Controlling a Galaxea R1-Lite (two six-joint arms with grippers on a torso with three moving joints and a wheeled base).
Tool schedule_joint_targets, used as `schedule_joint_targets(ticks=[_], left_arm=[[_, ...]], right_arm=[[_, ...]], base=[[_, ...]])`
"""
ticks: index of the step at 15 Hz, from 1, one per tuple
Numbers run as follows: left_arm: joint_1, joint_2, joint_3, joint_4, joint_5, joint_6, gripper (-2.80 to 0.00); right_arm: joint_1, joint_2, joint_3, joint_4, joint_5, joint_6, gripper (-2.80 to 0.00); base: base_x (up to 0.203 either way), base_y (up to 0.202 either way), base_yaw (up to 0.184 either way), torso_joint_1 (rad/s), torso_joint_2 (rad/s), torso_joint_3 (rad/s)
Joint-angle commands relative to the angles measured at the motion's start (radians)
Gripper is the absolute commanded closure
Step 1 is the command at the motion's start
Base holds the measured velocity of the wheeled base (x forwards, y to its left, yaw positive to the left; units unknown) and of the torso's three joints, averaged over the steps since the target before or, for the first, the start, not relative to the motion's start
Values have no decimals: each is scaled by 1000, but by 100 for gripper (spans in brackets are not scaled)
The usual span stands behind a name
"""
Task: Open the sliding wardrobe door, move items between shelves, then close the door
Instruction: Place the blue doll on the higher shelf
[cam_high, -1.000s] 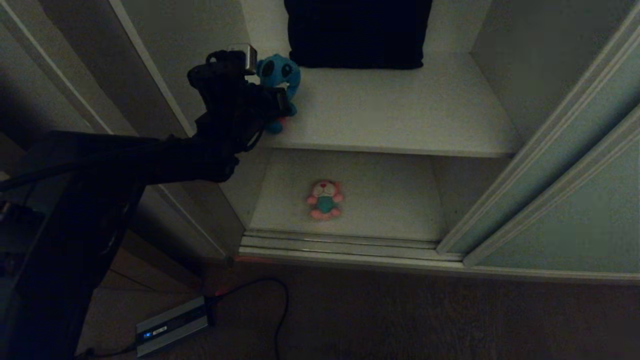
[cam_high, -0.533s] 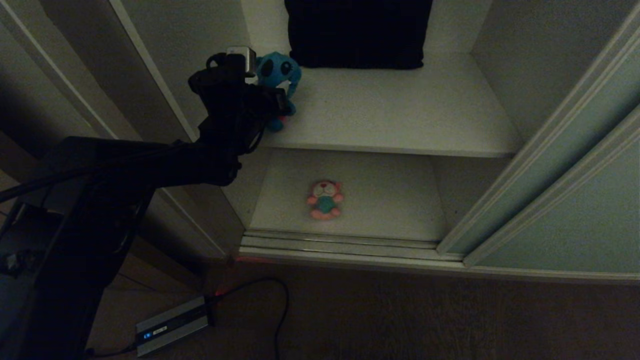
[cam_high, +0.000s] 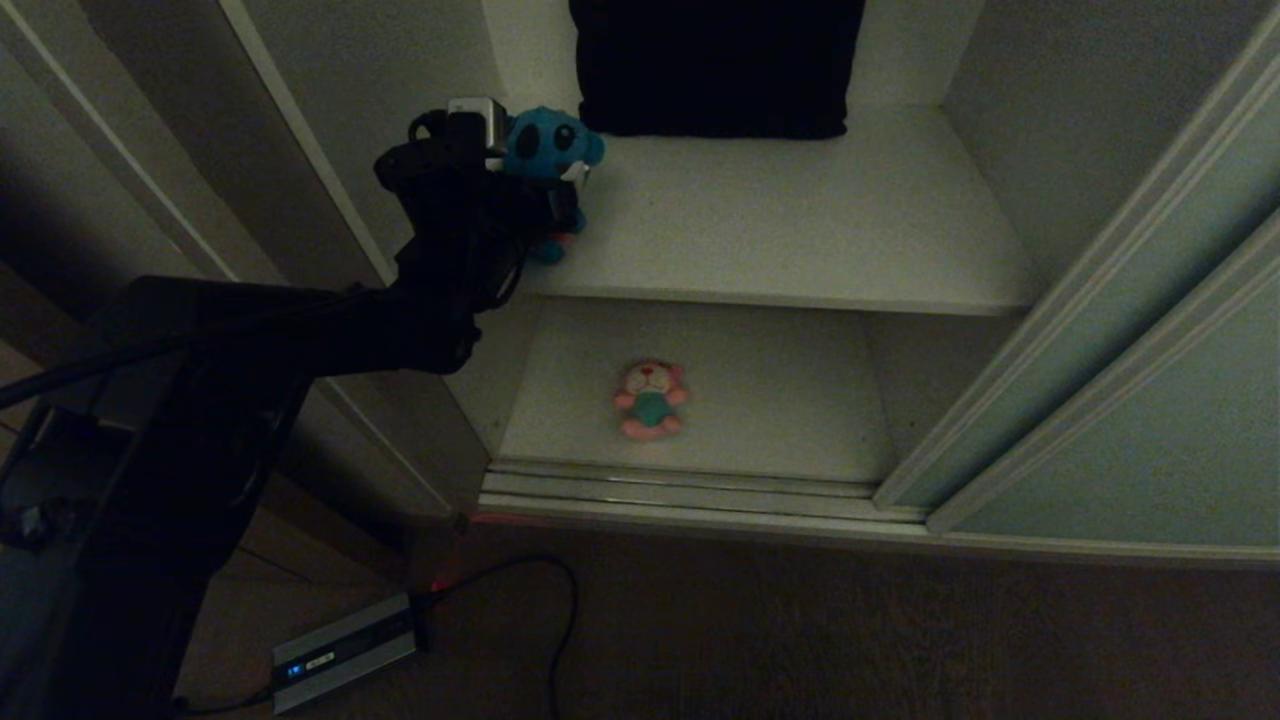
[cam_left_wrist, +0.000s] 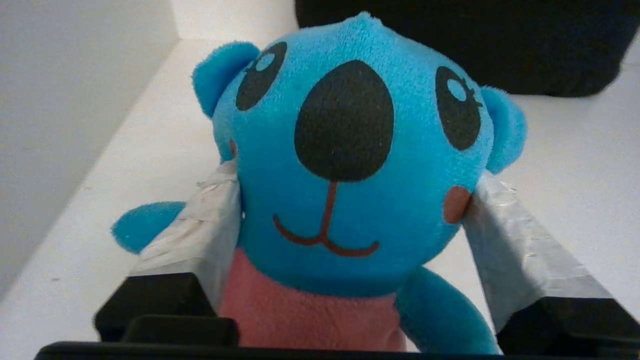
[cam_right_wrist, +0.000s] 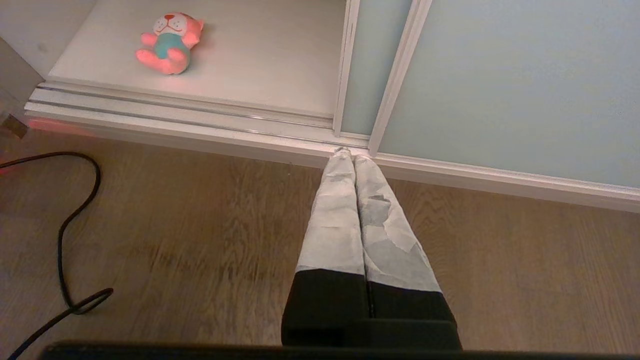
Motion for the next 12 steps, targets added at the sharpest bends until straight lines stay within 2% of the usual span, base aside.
schedule_joint_targets(ticks=[1,4,12], left_arm=[[4,-14,-1,-3,3,7,-280],[4,4,0,-5,7,50,-280],[12,-51,-1,-22,6,23,-280]], right_arm=[[0,0,3,0,0,0,0],[0,-2,3,0,0,0,0],[0,0,3,0,0,0,0]], base=[[0,0,0,0,0,0],[0,0,0,0,0,0],[0,0,0,0,0,0]])
